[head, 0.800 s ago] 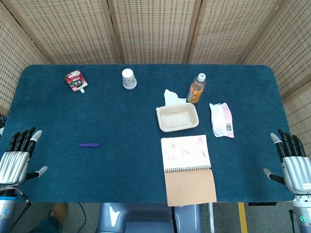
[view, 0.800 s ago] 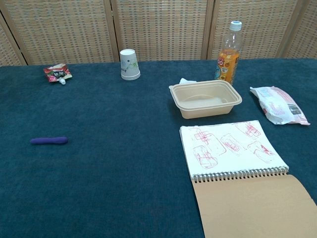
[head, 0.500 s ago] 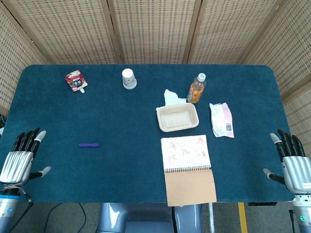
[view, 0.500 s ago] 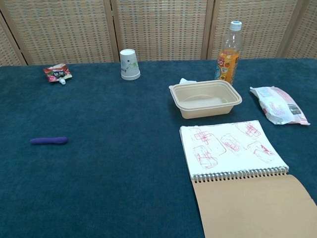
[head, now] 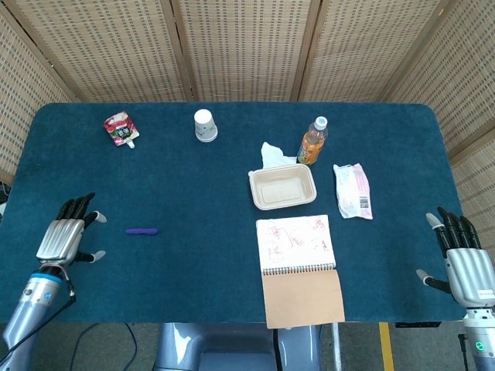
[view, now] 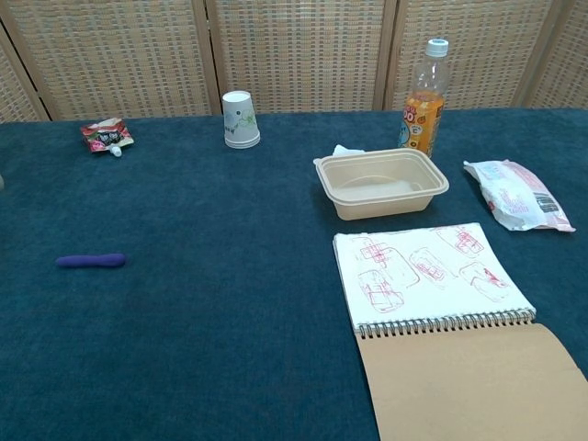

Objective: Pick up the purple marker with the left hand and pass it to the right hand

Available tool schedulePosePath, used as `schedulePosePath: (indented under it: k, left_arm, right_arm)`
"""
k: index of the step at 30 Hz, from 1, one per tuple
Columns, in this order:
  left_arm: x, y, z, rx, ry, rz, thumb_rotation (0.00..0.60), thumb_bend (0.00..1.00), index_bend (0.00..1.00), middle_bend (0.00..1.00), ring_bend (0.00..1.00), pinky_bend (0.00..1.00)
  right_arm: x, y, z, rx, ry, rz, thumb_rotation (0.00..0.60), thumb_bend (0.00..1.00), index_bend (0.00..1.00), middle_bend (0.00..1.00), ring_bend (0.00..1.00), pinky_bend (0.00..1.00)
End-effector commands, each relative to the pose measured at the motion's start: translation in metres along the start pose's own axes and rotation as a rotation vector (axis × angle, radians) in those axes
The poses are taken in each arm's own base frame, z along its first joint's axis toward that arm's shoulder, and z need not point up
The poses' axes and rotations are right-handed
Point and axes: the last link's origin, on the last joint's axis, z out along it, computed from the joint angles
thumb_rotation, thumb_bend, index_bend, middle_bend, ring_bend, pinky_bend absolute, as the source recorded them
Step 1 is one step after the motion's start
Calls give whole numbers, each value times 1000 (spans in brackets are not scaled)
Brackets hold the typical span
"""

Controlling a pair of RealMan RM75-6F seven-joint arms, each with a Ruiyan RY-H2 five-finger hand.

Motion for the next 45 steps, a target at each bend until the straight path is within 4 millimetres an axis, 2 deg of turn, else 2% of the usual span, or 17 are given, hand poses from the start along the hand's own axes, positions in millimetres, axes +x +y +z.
schedulePosePath:
  k: [1,4,6,9,27,45]
  left_arm:
    - [-8,5,30,23,-43,-9,600,196,386,0,0,0]
    - [-14,6,42,36,-69,-7,600,233,406,0,0,0]
    - [-20,7,47,42,-87,-3,600,303,416,0,0,0]
    - [-28,9,51,56,-120,-11,600,351,418,0,0,0]
    - [-59,26,74,84,-185,30,600,361,467,0,0,0]
    - [-70,34,83,97,-194,57,600,361,481,0,0,0]
  right_arm:
    - [0,0,0,-2,-2,2,600,0,0,0,0,0]
    - [1,0,0,-4,-1,5,600,0,0,0,0,0]
    - [0,1,0,-5,-4,6,600,0,0,0,0,0]
    - [0,1,0,-8,-9,5,600,0,0,0,0,0]
    - [0,4,3,-21,-18,22,600,0,0,0,0,0]
    - [1,8,5,-32,-19,29,600,0,0,0,0,0]
